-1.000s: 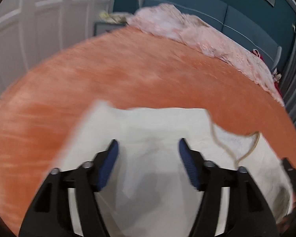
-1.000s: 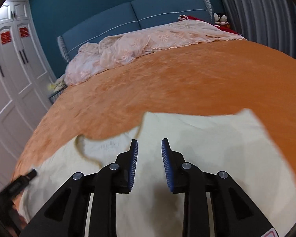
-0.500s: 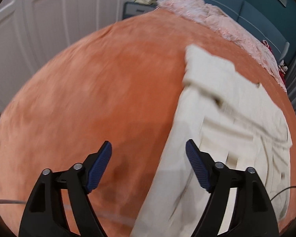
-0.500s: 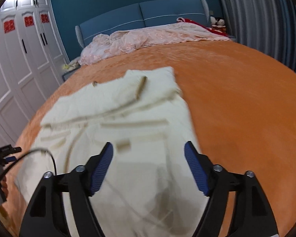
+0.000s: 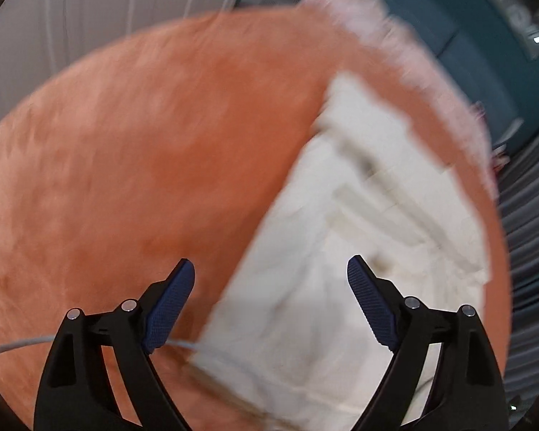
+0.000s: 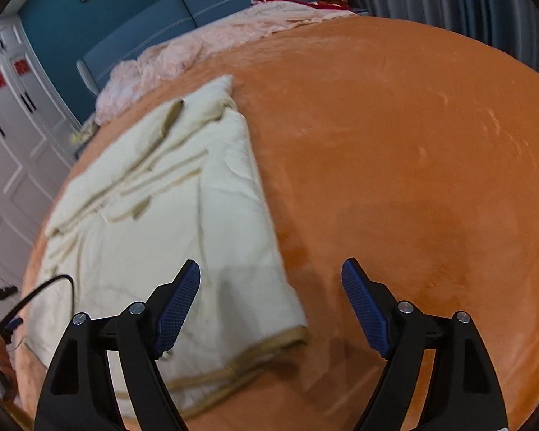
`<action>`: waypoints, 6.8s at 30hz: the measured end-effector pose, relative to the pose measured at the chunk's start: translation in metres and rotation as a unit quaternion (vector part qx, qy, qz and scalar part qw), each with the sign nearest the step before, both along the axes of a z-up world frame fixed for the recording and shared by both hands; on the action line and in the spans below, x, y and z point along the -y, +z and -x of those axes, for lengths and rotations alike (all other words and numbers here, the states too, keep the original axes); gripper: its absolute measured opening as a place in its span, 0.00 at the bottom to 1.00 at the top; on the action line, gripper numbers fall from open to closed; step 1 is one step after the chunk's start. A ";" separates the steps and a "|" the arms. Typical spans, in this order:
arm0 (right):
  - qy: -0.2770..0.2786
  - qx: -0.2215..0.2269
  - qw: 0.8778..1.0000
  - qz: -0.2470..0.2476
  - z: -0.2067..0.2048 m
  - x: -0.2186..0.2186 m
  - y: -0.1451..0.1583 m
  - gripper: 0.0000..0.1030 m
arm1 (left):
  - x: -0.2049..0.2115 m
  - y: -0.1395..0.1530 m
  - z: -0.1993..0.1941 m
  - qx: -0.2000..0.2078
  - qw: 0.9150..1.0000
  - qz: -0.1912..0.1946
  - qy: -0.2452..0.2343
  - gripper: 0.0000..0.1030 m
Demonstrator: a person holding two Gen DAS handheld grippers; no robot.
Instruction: Fold large clothes
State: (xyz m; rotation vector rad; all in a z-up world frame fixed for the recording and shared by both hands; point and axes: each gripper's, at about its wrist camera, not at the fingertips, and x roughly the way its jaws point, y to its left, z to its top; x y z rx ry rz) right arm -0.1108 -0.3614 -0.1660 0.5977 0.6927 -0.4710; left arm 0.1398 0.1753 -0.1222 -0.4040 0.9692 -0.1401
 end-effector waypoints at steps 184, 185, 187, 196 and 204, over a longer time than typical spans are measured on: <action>0.239 -0.049 0.968 0.058 -0.228 -0.171 -0.018 0.00 | 0.190 -0.065 -0.027 0.051 0.969 -0.188 -0.153 0.21; 0.238 -0.047 0.969 0.050 -0.228 -0.168 -0.017 0.00 | 0.190 -0.063 -0.029 0.048 0.969 -0.185 -0.154 0.21; 0.225 -0.040 0.973 0.032 -0.225 -0.159 -0.010 0.00 | 0.185 -0.057 -0.030 0.039 0.971 -0.174 -0.157 0.22; 0.206 0.034 0.976 0.066 -0.126 -0.174 0.063 0.14 | 0.101 0.010 0.029 0.038 0.988 -0.097 -0.110 0.24; 0.257 -0.020 0.964 0.066 -0.121 -0.225 0.012 0.13 | 0.110 -0.023 0.076 0.032 0.982 -0.133 -0.131 0.24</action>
